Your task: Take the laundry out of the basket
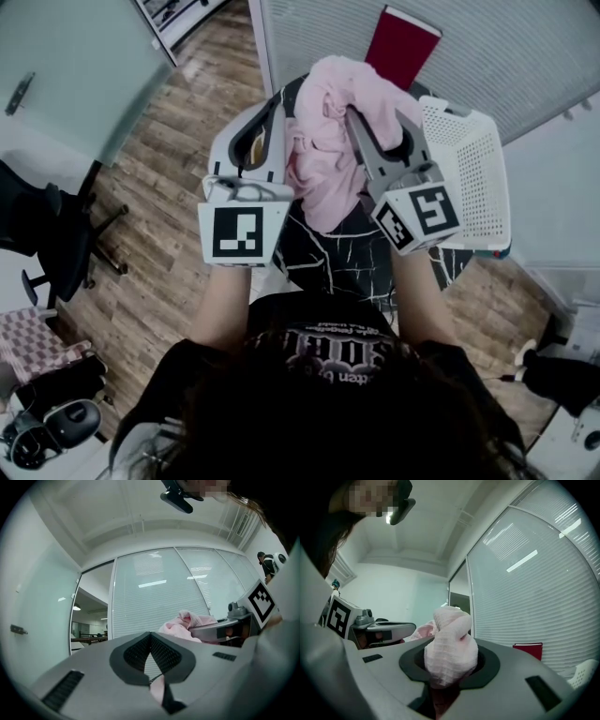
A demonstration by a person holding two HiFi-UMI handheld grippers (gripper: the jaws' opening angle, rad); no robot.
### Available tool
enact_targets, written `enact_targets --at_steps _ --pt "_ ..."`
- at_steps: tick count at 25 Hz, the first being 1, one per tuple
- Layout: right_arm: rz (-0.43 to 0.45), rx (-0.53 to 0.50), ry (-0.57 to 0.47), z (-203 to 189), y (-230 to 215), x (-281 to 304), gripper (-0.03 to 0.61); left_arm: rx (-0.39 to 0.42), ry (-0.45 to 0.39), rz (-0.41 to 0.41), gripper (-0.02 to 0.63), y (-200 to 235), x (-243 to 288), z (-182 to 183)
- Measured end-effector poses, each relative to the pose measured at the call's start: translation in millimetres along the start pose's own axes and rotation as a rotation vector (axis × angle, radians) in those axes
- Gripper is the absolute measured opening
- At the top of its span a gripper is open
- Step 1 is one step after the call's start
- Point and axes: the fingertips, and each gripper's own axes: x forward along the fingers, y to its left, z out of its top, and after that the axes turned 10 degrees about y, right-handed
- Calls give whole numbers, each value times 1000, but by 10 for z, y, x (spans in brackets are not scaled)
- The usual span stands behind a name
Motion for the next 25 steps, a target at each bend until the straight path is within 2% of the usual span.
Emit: enact_targets --at_steps 25 --pt "-20 2 7 12 -33 7 115 22 -1 -7 0 -32 87 26"
